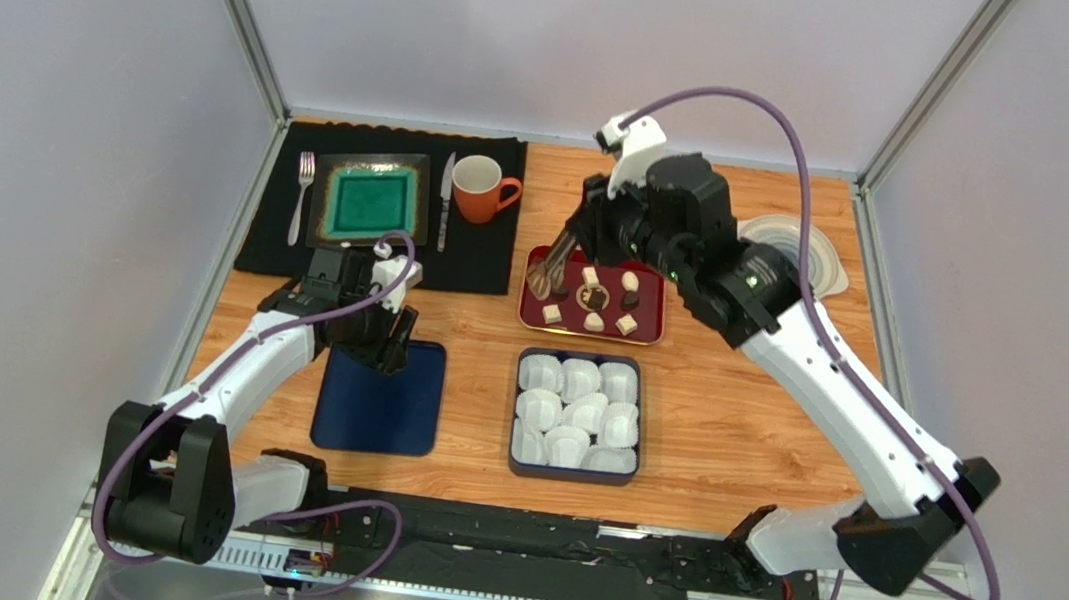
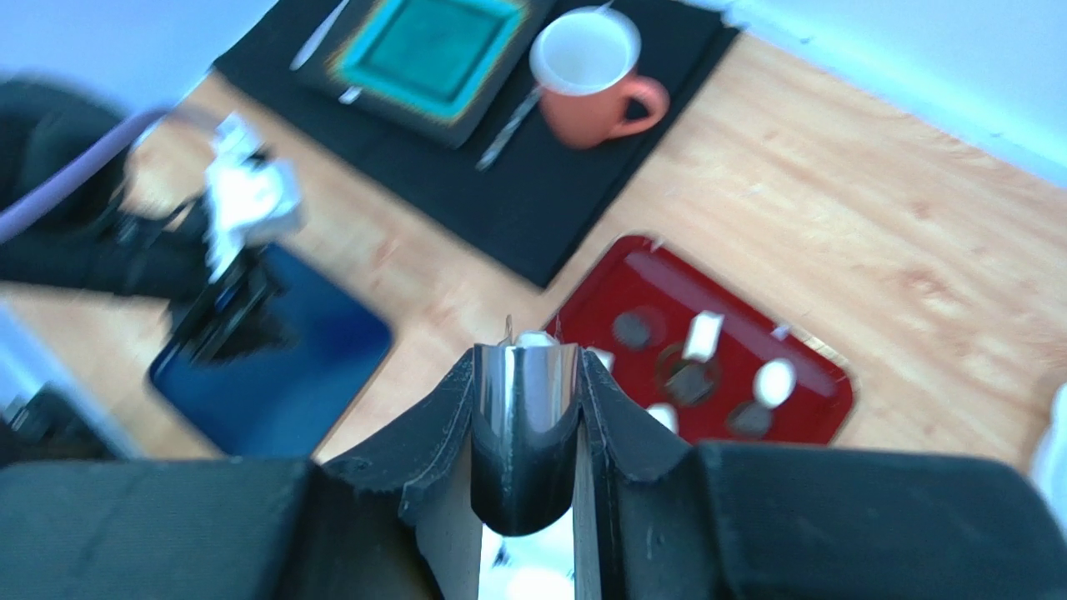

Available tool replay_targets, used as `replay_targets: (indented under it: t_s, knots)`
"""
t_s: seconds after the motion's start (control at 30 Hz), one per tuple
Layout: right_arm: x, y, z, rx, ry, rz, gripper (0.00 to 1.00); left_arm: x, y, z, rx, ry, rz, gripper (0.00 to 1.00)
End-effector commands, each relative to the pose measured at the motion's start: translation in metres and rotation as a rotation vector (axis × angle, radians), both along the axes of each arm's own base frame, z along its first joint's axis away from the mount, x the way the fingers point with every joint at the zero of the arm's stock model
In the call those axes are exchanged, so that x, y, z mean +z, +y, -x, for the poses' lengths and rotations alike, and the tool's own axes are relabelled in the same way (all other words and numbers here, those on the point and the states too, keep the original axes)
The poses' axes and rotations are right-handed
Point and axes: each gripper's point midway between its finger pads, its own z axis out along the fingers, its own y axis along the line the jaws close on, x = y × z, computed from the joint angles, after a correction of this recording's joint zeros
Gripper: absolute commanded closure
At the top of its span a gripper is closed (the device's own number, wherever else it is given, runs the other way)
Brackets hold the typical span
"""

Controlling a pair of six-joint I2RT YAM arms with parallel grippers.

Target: Pack the chocolate

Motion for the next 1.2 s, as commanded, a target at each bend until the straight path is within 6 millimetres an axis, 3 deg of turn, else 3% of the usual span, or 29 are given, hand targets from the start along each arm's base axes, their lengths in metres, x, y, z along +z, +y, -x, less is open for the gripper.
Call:
replay_targets:
  t_s: [0.0, 0.2, 0.37, 1.17]
  knots:
    - [-0.014, -0.004, 0.047, 0.056, 0.051, -0.004, 1.0, 0.006, 0.001, -0.007, -0.009, -0.048, -0.007, 0.37]
    - [-0.036, -0.015, 0.085, 0.074, 0.113, -0.032, 1.0, 0.008, 0.0, -0.006, -0.008, -0.045, 0.0, 0.38]
    - [-0.046, -0.016, 0.093, 0.079, 0.135, -0.025, 0.99, 0.009, -0.002, -0.004, -0.007, -0.039, 0.015, 0.38]
    - [-0.065, 0.007, 0.063, 0.06, 0.105, 0.033, 0.96, 0.01, -0.005, -0.001, -0.032, -0.042, 0.029, 0.39]
